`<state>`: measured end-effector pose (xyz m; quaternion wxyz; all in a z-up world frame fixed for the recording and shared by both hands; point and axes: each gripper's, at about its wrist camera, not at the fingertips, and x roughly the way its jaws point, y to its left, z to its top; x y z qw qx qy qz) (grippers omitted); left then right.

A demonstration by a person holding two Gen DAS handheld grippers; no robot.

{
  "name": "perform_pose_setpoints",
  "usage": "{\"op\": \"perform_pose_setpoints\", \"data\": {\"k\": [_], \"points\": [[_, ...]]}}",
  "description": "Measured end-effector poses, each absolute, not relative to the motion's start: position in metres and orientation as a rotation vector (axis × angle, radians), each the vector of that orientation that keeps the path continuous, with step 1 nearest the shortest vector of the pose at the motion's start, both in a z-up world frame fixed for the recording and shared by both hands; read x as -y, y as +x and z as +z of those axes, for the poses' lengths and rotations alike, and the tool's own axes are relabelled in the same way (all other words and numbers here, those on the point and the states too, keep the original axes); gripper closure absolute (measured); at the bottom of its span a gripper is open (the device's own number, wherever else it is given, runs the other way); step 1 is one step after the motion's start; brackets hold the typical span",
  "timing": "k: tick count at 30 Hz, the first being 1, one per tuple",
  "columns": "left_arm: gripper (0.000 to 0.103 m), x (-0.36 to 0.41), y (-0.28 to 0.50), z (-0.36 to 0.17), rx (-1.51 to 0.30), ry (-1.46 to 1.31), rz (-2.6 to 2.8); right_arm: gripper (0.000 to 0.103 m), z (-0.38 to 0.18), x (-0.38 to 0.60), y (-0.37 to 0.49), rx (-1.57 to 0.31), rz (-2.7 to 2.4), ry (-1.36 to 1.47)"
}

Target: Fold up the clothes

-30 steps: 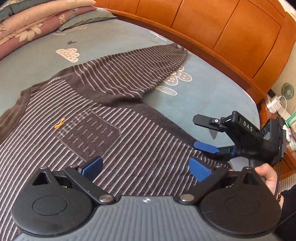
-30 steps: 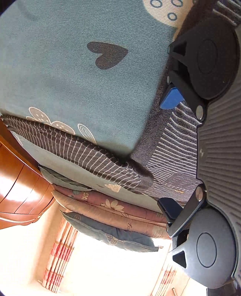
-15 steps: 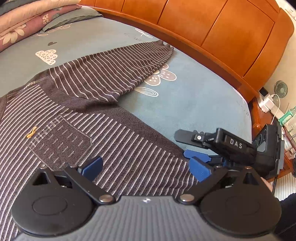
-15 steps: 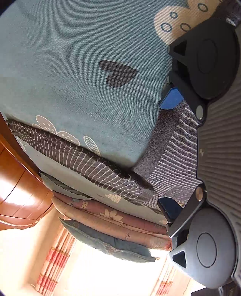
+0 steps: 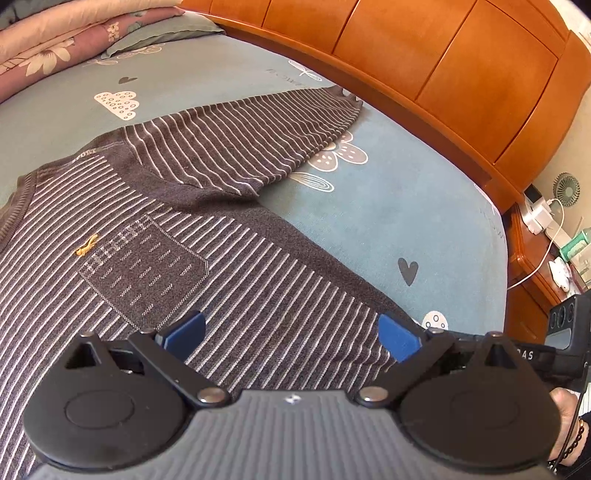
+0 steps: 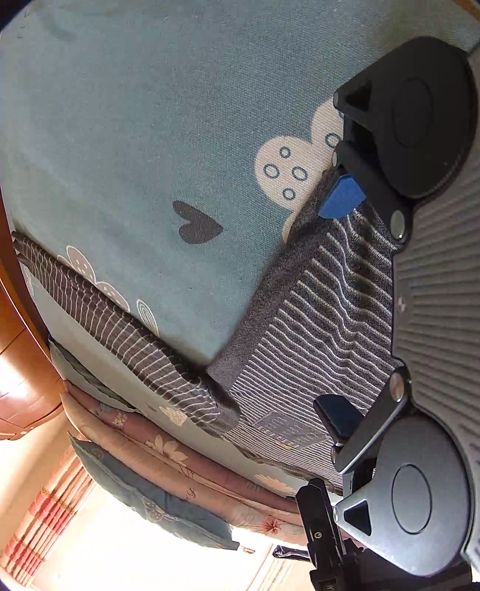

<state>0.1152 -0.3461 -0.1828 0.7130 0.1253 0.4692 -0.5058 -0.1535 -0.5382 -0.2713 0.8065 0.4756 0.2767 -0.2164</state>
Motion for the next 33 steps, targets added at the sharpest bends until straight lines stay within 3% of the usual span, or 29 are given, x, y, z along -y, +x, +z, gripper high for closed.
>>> {"op": "perform_pose_setpoints", "data": {"k": [5, 9, 18, 26, 33], "points": [[0.004, 0.334, 0.116, -0.186, -1.056, 0.256, -1.11, 0.0, -0.259, 0.535, -0.15, -0.593, -0.406, 0.985], [0.004, 0.326, 0.117, -0.191, -1.072, 0.25, -1.104, 0.0, -0.271, 0.536, -0.13, -0.705, -0.443, 0.916], [0.004, 0.307, 0.124, -0.193, -1.066, 0.215, -1.066, 0.0, -0.252, 0.535, -0.13, -0.641, -0.452, 0.884], [0.004, 0.298, 0.123, -0.192, -1.062, 0.233, -1.065, 0.0, -0.268, 0.514, -0.099, -0.77, -0.465, 0.802], [0.004, 0.29, 0.121, -0.2, -1.092, 0.196, -1.075, 0.0, -0.252, 0.511, -0.112, -0.759, -0.421, 0.824]]}}
